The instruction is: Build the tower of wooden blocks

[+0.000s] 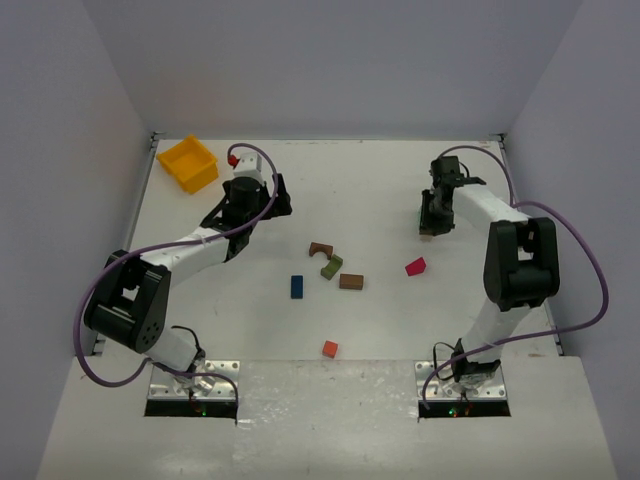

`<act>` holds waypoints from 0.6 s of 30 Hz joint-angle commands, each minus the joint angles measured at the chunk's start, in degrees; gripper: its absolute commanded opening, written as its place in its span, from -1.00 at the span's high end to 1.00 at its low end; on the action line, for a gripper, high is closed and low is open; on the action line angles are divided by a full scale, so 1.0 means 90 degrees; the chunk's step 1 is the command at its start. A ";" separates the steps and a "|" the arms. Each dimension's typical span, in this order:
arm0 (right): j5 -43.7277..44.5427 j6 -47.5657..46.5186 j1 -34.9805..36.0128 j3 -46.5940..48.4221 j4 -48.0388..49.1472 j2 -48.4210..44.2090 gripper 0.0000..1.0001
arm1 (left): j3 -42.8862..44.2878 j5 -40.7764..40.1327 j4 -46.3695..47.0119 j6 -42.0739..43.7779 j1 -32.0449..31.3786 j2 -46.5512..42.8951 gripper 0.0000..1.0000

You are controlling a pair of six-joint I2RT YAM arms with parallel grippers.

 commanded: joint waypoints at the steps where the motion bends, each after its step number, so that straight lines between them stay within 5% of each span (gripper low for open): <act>1: -0.0036 0.0024 -0.0021 0.0049 0.0375 0.0083 0.62 | 0.0252 -0.0002 0.0202 0.0032 0.0116 0.0040 -1.00; 18: 0.0178 -0.0023 -0.0021 0.0248 0.0525 0.0684 0.56 | 0.0281 -0.0026 0.0158 0.0022 0.0155 0.0094 -1.00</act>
